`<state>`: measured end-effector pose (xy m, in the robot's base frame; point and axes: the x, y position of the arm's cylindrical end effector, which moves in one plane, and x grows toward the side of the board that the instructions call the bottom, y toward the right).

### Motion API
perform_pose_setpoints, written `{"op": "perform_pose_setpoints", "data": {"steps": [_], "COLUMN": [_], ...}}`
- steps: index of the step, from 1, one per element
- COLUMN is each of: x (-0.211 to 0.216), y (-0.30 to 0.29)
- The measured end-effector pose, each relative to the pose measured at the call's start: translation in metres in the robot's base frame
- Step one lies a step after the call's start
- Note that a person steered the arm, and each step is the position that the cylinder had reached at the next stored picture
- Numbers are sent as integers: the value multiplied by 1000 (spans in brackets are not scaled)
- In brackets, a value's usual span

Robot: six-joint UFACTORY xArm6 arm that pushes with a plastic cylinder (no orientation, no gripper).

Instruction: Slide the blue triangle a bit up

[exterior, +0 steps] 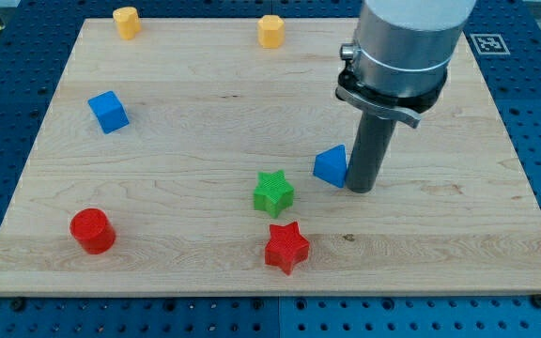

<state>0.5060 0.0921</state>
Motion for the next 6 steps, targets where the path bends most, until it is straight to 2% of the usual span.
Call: {"op": "perform_pose_setpoints", "data": {"steps": [2,4,5,6], "x": [-2,-9,-13,-13], "y": [-36,12,-10,-59]}}
